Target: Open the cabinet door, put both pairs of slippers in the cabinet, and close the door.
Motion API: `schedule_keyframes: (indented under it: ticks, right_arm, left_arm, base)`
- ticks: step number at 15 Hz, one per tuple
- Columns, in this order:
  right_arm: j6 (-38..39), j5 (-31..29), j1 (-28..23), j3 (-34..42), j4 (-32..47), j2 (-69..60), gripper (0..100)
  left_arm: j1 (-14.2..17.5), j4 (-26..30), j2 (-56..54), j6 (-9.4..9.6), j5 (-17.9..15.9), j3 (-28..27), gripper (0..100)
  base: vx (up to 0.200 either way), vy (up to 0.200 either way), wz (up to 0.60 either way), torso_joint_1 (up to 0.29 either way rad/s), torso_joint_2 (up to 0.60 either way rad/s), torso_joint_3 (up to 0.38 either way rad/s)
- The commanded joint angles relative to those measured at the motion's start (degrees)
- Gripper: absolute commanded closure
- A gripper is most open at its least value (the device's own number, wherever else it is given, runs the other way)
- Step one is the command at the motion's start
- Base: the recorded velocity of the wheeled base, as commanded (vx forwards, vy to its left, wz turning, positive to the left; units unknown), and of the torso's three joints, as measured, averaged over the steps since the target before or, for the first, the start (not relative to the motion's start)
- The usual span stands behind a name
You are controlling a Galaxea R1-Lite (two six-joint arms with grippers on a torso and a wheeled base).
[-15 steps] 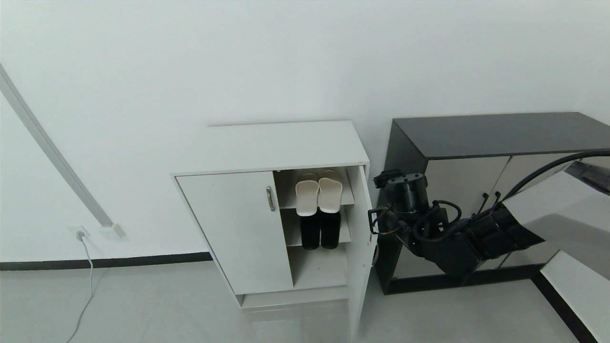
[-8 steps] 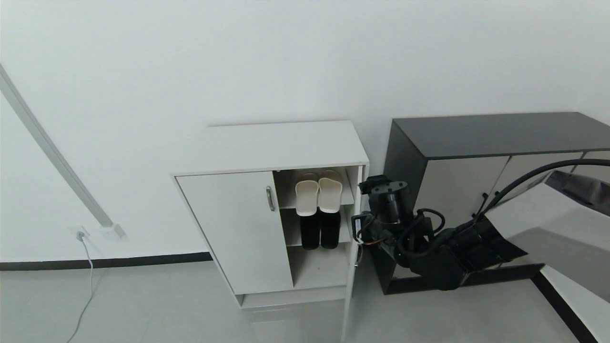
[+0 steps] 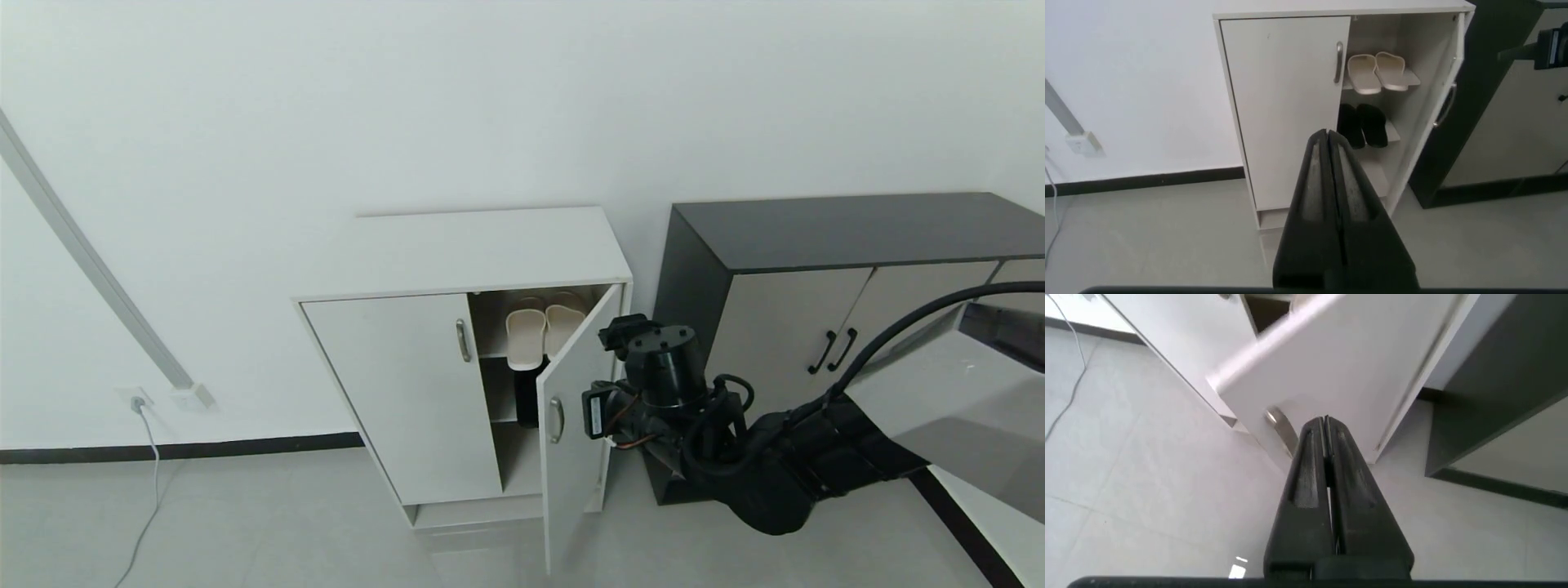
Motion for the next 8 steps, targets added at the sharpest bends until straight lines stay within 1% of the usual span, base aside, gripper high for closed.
schedule_keyframes:
  ticks: [1,4,8]
  right_arm:
    - [-0.12,-0.01,0.09,0.34,-0.07,-0.53,100]
    - [-0.82,-0.28,0.09,0.25,-0.07,-0.26,100]
    - [-0.82,-0.36,0.01,0.25,-0.07,-0.17,100]
  left_arm:
    - [0.01,0.00,0.07,-0.06,-0.01,0.01,100]
    - [0.01,0.00,0.07,0.03,-0.01,0.01,100]
    - [0.01,0.00,0.07,0.03,-0.01,0.01,100]
  base:
    - [0.000,0.000,0.00,0.000,0.00,0.000]
    - [0.000,0.000,0.00,0.000,0.00,0.000]
    - [0.000,0.000,0.60,0.006,0.00,0.004]
